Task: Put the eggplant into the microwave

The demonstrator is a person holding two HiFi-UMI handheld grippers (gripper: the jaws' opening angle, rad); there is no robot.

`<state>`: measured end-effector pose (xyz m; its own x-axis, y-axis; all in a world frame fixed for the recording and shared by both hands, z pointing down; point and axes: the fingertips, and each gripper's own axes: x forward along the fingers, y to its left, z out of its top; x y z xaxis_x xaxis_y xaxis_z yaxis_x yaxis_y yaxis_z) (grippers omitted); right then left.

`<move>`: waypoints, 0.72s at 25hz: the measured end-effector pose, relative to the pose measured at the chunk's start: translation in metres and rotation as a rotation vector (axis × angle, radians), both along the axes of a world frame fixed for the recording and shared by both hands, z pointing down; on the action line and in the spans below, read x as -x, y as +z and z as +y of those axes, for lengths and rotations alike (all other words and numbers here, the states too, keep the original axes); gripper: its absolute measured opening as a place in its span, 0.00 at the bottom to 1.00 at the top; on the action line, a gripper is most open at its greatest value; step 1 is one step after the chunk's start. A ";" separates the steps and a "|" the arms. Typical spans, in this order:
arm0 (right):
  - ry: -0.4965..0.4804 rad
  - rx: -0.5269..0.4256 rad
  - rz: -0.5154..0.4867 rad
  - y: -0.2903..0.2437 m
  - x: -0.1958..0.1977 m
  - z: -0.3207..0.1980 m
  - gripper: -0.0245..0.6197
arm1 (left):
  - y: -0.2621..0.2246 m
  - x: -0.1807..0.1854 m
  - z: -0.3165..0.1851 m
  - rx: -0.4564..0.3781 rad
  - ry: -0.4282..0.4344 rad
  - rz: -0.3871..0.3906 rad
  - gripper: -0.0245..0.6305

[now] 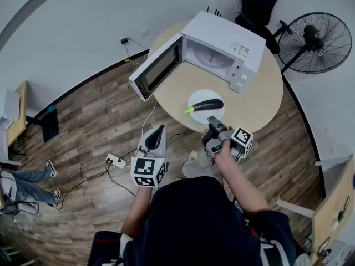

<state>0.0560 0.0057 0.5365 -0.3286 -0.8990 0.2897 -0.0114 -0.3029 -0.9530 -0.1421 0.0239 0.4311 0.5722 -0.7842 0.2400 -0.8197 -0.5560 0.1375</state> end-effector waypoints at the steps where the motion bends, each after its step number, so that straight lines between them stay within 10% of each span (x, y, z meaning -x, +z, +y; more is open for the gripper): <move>1: 0.002 0.001 -0.001 0.000 -0.004 -0.008 0.07 | -0.001 -0.005 -0.008 0.003 0.003 0.005 0.06; 18: -0.045 0.018 -0.012 0.003 -0.039 -0.120 0.07 | -0.004 -0.053 -0.113 0.025 -0.016 -0.018 0.06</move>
<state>0.0952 -0.1144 0.5397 -0.3722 -0.8777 0.3018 -0.0142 -0.3197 -0.9474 -0.0887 -0.0892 0.4270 0.5549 -0.7869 0.2700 -0.8310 -0.5392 0.1366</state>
